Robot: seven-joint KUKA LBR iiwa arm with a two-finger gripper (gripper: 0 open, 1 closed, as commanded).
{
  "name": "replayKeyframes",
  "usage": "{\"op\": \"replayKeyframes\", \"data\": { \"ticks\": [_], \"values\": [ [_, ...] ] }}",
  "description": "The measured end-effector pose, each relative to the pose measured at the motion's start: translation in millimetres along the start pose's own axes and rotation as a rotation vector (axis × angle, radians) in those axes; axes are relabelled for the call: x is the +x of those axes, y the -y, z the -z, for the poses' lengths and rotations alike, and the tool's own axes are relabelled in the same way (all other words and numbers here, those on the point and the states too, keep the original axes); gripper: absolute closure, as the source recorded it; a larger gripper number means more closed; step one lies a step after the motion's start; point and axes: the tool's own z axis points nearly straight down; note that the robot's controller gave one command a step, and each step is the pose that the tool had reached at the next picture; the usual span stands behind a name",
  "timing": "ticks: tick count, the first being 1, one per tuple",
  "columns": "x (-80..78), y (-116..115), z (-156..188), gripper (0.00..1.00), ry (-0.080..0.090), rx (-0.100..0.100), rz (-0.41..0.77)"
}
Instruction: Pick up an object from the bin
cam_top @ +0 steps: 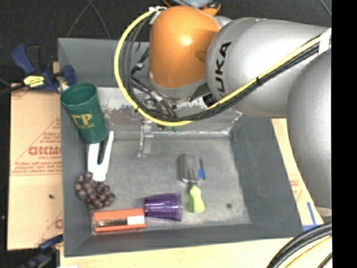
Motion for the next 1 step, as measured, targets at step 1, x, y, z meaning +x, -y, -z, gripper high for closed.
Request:
{"op": "replayKeyframes", "data": {
  "ticks": [1],
  "values": [
    [-1.5, 0.9, 5.2, 0.00, 0.008, -0.002, -0.005]
  ]
}}
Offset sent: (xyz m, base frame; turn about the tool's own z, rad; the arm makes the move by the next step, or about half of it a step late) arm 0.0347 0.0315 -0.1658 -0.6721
